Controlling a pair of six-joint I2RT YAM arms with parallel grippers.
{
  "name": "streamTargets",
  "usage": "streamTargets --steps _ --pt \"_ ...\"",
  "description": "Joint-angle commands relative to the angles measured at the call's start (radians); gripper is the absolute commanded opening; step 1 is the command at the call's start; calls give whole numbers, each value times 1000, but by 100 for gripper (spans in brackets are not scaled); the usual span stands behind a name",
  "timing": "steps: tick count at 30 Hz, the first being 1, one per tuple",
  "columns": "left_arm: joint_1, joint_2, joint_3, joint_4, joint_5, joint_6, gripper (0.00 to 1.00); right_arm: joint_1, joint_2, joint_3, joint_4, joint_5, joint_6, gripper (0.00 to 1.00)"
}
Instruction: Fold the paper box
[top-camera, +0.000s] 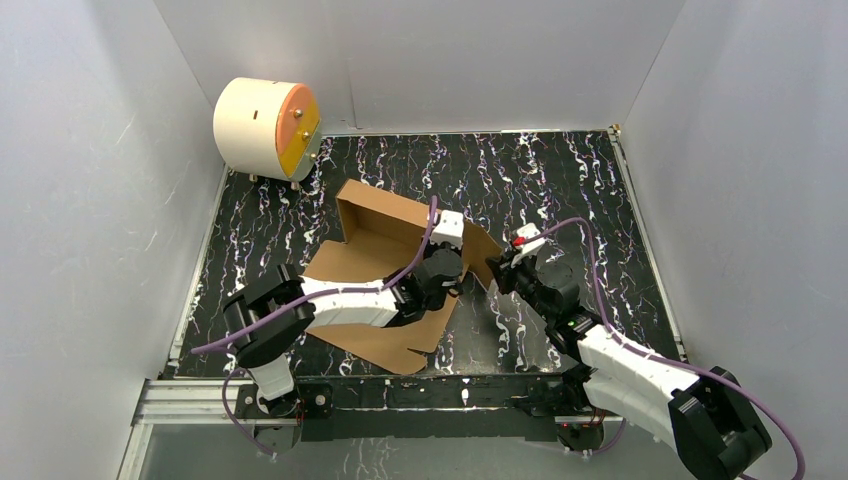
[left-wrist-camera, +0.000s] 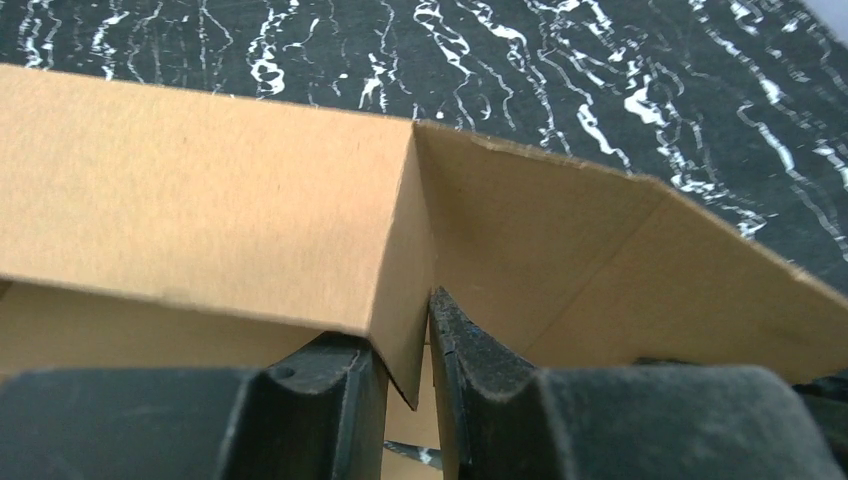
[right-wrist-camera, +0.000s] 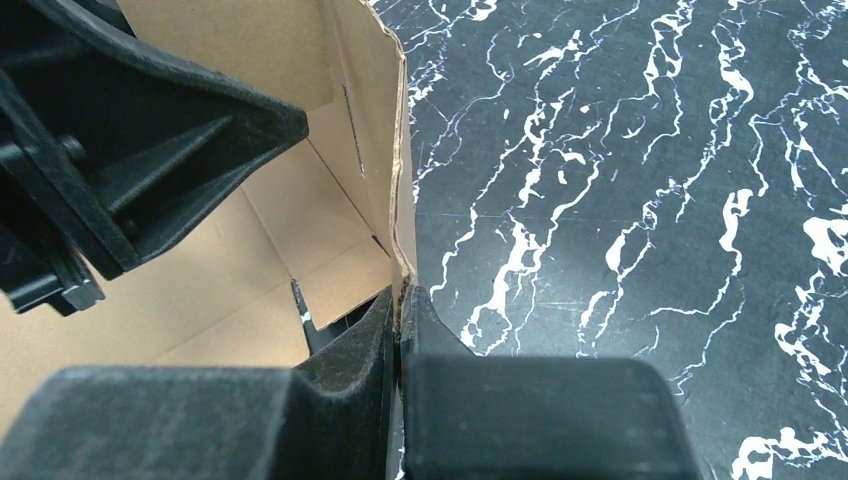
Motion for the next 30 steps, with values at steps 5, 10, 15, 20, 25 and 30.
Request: streamTargets --steps 5,10,15,20,25,30 --pt "-6 -72 -90 120 -79 95 26 -1 26 4 82 -78 -27 7" --pt "-5 -79 -97 116 -132 60 32 0 33 4 90 -104 -32 7" --pt "-5 -108 -142 115 -57 36 46 0 28 1 91 -106 -35 7" --pt "-10 -190 -239 111 79 39 54 0 21 -2 93 -104 -37 7" --pt "-25 -254 -328 97 229 55 70 -1 34 2 93 -105 -38 7" --pt "-34 -245 -370 100 280 44 85 0 35 1 97 -106 -37 7"
